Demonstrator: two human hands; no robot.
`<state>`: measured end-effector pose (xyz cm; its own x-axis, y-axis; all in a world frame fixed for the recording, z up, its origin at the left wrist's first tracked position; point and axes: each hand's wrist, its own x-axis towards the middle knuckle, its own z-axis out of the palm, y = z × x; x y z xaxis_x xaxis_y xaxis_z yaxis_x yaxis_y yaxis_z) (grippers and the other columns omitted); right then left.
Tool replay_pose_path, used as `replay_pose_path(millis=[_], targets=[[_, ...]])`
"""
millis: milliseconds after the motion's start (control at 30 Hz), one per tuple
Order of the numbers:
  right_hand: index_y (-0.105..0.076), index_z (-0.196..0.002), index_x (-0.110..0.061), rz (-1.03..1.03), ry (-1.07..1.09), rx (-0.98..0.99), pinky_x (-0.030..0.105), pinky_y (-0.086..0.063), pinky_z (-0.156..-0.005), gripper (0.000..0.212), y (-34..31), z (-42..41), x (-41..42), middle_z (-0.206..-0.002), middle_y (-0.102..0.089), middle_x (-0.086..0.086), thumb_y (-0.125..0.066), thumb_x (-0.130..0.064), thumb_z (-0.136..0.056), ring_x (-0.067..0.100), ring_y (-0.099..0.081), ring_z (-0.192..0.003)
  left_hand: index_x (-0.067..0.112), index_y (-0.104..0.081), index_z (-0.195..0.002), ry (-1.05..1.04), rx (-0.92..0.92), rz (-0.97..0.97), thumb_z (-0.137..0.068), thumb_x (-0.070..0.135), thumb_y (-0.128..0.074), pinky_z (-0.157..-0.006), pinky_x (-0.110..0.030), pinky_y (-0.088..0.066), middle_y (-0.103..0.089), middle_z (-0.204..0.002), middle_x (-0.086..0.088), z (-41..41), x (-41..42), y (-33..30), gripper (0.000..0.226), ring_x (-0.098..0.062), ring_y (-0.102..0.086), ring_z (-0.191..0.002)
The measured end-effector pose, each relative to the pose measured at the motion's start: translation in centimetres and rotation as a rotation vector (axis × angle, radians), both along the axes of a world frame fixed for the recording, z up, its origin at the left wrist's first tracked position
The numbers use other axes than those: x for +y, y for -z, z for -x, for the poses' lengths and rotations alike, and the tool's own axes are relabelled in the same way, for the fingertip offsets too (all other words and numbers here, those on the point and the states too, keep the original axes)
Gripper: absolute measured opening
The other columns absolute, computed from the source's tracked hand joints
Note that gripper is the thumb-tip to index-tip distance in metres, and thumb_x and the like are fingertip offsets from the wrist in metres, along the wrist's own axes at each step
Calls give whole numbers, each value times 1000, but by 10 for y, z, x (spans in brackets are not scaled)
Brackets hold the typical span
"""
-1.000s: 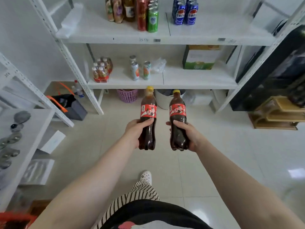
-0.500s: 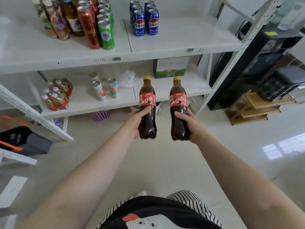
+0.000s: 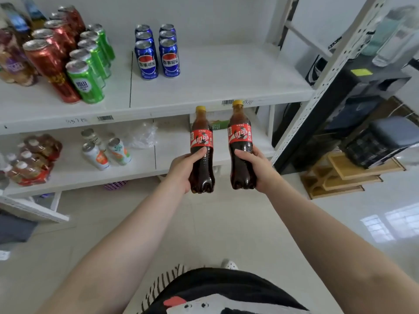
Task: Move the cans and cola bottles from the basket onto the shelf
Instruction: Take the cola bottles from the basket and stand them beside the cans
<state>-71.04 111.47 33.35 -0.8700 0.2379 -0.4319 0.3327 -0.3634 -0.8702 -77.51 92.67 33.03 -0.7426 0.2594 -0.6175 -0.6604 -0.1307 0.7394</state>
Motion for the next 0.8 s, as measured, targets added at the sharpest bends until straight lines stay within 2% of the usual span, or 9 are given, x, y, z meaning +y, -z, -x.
replay_pose_path(millis=[133,300,400,467,567,633,667,767,800], targets=[[-55,-125,-18,-21,-48,33,39,-56,-66,48,-12,38,44,-101,-63,11,-72,-18,-81,29,-63,-84,7,-67,-98,-54,56,-10,-70,28,-82,-84,-46,-56,-72,-99,-14,28,39,-16,38,-31,-70,-89],[-55,-126,-20,-19,-75,68,37,-56,-64,50,-25,98,75,-100,-64,8,-73,-16,-79,26,-64,-81,11,-67,-92,-68,135,-33,-78,21,-75,-70,-31,-57,-72,-86,-7,80,66,-35,19,-24,-68,-78],[-59,-114,-25,-67,-112,116,37,-57,-67,34,-38,142,87,-99,-65,7,-68,-14,-83,26,-64,-84,14,-67,-94,-74,232,17,-76,25,-77,-85,-32,-54,-73,-98,-8,124,77,-44,23,-24,-68,-94],[-59,-118,-22,-95,-118,151,38,-57,-67,38,-45,174,95,-100,-66,6,-70,-14,-82,27,-66,-86,15,-68,-94,-76,285,56,-76,28,-77,-85,-32,-53,-73,-98,-7,156,83,-52,24,-23,-68,-94],[-58,-121,-16,-135,-109,216,39,-56,-71,53,-52,221,105,-99,-68,6,-76,-16,-71,27,-67,-88,14,-67,-92,-65,357,87,-78,26,-75,-62,-21,-53,-72,-88,-2,201,92,-67,20,-19,-68,-83],[-58,-121,-13,-175,-89,260,38,-55,-75,59,-53,249,112,-98,-68,6,-77,-13,-66,26,-66,-90,15,-65,-94,-72,391,105,-80,23,-74,-45,-12,-48,-69,-83,2,228,98,-75,18,-11,-65,-73],[-57,-122,-12,-197,-81,279,38,-55,-78,61,-54,261,115,-99,-68,5,-78,-12,-65,26,-66,-92,15,-65,-96,-72,413,126,-80,22,-74,-45,-11,-47,-69,-84,2,242,101,-78,20,-9,-64,-72],[-56,-123,-10,-274,-64,308,37,-53,-87,59,-55,295,125,-103,-68,5,-79,-3,-68,24,-65,-99,15,-69,-98,-66,491,183,-75,23,-78,-68,-20,-51,-71,-91,2,277,109,-81,26,-8,-65,-80],[-57,-122,-10,-287,-53,314,36,-52,-87,57,-55,305,128,-103,-68,4,-78,0,-70,23,-65,-99,13,-69,-100,-62,509,194,-75,22,-79,-68,-19,-48,-69,-91,3,287,112,-80,29,-7,-64,-81]])
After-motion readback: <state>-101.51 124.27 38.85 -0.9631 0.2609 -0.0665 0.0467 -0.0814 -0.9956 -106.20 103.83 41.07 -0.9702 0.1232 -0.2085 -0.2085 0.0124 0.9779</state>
